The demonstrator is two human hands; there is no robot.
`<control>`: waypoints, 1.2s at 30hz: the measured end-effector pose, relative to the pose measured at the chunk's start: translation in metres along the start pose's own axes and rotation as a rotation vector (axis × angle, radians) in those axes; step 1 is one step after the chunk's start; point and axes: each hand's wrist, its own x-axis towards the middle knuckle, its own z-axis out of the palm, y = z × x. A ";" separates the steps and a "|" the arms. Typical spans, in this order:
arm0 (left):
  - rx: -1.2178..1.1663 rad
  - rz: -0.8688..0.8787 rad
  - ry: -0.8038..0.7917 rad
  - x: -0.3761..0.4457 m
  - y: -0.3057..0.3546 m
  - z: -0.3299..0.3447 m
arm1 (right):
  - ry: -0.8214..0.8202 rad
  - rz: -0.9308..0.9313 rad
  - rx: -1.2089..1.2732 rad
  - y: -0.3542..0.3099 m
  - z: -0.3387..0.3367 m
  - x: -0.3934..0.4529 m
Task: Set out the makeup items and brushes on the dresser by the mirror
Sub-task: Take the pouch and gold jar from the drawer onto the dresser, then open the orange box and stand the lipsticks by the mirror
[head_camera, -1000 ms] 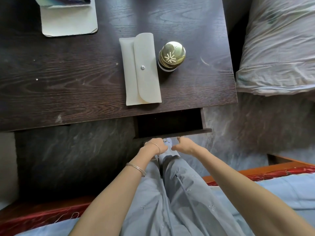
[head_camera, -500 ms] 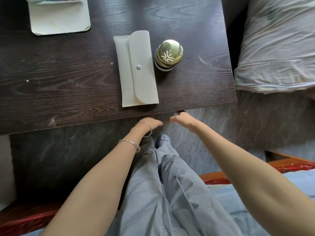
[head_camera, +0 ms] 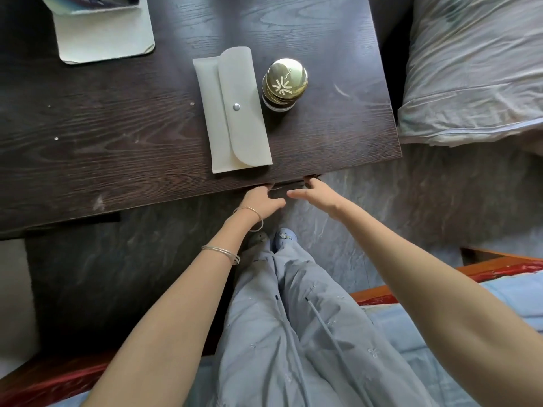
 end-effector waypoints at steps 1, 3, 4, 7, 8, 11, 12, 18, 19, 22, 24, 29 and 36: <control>-0.006 0.038 0.018 -0.003 0.001 -0.002 | -0.008 -0.023 0.010 0.000 -0.001 -0.005; -0.047 0.104 0.056 -0.014 0.006 -0.007 | -0.024 -0.069 0.022 -0.002 -0.003 -0.017; -0.085 0.130 0.070 -0.022 0.009 -0.010 | -0.039 -0.099 0.014 -0.003 -0.005 -0.025; -0.244 0.212 0.121 -0.053 0.015 -0.018 | -0.056 -0.225 -0.008 -0.007 -0.012 -0.058; -0.294 0.242 0.150 -0.066 0.017 -0.020 | -0.051 -0.260 -0.005 -0.007 -0.015 -0.068; -0.409 0.326 0.239 -0.109 0.025 -0.026 | -0.041 -0.395 -0.018 -0.014 -0.026 -0.106; -0.432 0.353 0.264 -0.124 0.029 -0.028 | -0.041 -0.434 -0.023 -0.018 -0.029 -0.118; -0.553 0.478 0.455 -0.206 0.045 -0.030 | -0.077 -0.661 -0.047 -0.046 -0.040 -0.189; -0.568 0.495 0.492 -0.218 0.046 -0.030 | -0.088 -0.691 -0.051 -0.051 -0.041 -0.199; -0.590 0.520 0.586 -0.246 0.045 -0.028 | -0.115 -0.757 -0.089 -0.061 -0.039 -0.223; -0.603 0.515 0.627 -0.261 0.042 -0.028 | -0.131 -0.784 -0.113 -0.067 -0.035 -0.233; -0.617 0.519 0.695 -0.288 0.032 -0.033 | -0.161 -0.849 -0.151 -0.083 -0.021 -0.252; -0.637 0.515 0.751 -0.306 -0.003 -0.055 | -0.191 -0.889 -0.231 -0.109 0.017 -0.257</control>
